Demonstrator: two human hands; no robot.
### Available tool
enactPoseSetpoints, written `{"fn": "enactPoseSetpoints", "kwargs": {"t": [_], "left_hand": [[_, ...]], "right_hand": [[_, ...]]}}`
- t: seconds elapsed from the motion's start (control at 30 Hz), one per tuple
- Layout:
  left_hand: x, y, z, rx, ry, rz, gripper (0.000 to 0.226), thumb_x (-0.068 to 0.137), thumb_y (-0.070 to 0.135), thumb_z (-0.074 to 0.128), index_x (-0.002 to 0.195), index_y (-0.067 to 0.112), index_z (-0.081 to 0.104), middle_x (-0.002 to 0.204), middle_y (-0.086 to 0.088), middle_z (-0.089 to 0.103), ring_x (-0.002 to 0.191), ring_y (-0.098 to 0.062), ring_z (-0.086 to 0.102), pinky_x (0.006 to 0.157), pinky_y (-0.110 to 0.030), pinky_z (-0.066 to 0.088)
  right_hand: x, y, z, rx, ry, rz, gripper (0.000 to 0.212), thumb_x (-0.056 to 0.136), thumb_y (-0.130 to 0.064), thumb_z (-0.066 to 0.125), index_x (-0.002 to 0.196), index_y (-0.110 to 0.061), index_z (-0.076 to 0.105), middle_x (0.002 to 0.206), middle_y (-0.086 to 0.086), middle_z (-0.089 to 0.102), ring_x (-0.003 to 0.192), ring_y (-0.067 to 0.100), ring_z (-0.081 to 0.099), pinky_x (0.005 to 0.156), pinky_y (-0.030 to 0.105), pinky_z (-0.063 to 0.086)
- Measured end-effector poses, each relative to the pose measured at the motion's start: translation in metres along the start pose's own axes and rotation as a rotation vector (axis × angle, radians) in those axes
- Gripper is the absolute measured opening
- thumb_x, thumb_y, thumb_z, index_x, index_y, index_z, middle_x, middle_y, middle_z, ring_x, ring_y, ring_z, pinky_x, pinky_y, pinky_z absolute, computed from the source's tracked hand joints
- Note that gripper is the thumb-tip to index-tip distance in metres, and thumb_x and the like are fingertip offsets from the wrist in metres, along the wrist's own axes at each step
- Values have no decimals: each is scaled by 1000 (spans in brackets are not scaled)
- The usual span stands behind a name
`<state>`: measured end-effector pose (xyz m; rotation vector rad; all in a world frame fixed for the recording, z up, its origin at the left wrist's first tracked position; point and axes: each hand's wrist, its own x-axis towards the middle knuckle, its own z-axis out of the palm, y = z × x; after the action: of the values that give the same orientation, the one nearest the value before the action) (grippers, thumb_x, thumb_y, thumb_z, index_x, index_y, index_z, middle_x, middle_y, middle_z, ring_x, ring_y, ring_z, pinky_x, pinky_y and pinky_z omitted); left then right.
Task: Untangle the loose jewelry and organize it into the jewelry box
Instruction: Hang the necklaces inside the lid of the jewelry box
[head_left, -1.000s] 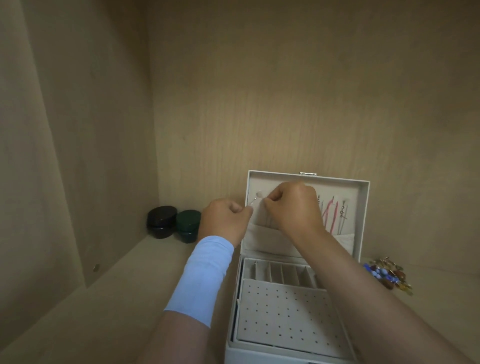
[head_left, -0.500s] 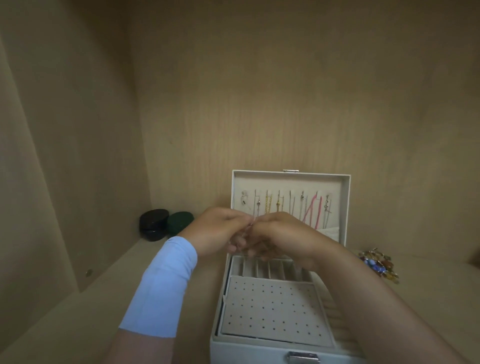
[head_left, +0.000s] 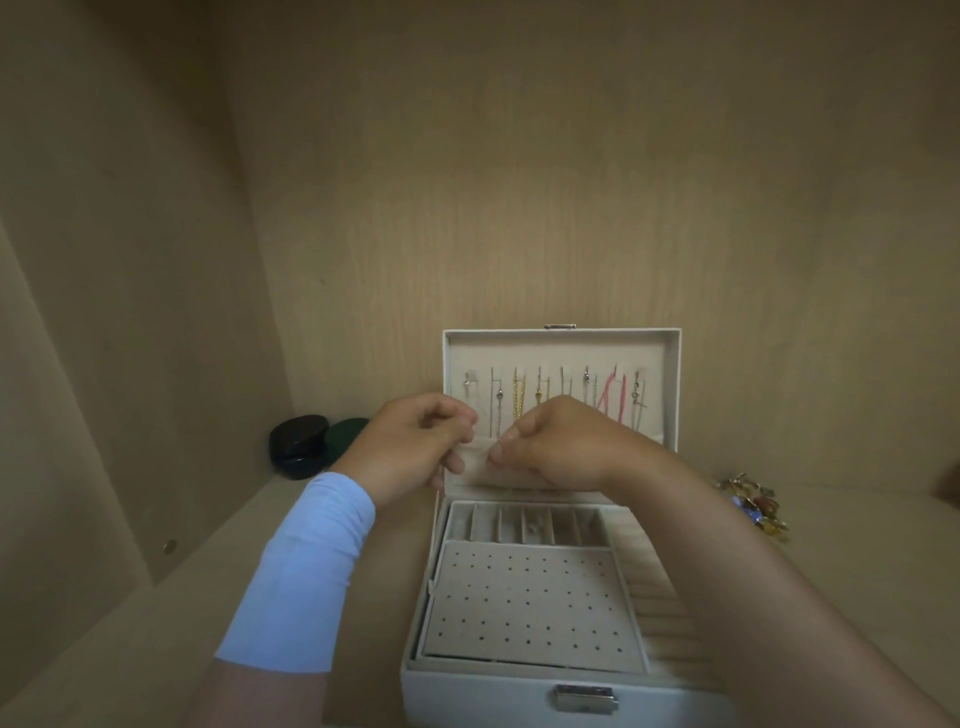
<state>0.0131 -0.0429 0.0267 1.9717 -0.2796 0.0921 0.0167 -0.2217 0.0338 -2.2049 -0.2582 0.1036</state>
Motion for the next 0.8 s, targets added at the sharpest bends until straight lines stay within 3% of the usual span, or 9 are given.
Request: {"fn": "enactPoseSetpoints", "kwargs": {"t": [0.07,0.13,0.23,0.3,0.37,0.43,0.5,0.6,0.8], "left_hand": [[1,1,3,-38,-16,-31,18,97,14,55,112,11,65,102,-5,71,66,-14,65,52,-23,51],[1,2,13,-56,-84,-60,22,97,17,56,118,15,62,107,-4,72,64,-14,66,54,-25,51],[2,2,28,-108,-214,-96,21,98,19,55,114,10,64,105,-10,73,60,-14,65,51,-23,49],[2,0,31,-73,-246,-100,21,98,24,56,109,9,67,99,-7,75,59,-13,62,51,-21,45],[2,-2,28,-71,-213,-96,18,98,23,56,103,11,68,93,-2,76,57,-12,60,51,-21,44],[1,-1,23,-80,-153,-87,15,97,21,58,96,12,69,90,0,76,55,-12,60,49,-20,42],[1,1,21,-61,-82,-63,13,95,22,60,91,14,70,88,3,76,55,-11,61,47,-19,41],[2,1,21,-11,49,20,11,91,22,66,89,16,75,78,8,72,54,0,58,50,-13,42],[2,0,17,-1,93,127,9,88,25,70,89,21,78,71,19,67,57,8,54,66,-16,42]], "right_hand": [[0,-3,-7,-19,65,-38,13,87,-28,73,88,-16,80,96,-6,74,96,6,64,85,24,46],[-1,-6,-10,6,106,-97,14,88,-25,71,85,-16,80,95,-4,76,98,7,67,92,28,51],[-2,-7,-14,80,175,-164,18,92,-20,65,83,-12,78,80,1,75,75,8,70,83,30,57],[0,-5,-16,115,226,-167,18,92,-20,64,85,-11,78,70,-8,70,58,-4,60,72,25,52],[3,-1,-17,117,245,-168,17,92,-23,66,83,-14,78,60,-20,64,52,-13,54,68,21,45],[3,0,-19,72,198,-140,18,93,-27,67,82,-17,77,55,-19,61,47,-12,52,62,19,42],[-1,1,-21,-25,59,-70,17,93,-27,65,85,-18,77,62,-13,64,50,-1,54,54,19,43],[-3,4,-15,-87,-140,-36,12,86,-21,67,90,-14,76,71,0,63,61,15,55,58,26,46],[2,5,-3,117,-24,-106,13,91,-17,70,85,-7,76,75,5,76,53,13,57,47,21,42]]}}
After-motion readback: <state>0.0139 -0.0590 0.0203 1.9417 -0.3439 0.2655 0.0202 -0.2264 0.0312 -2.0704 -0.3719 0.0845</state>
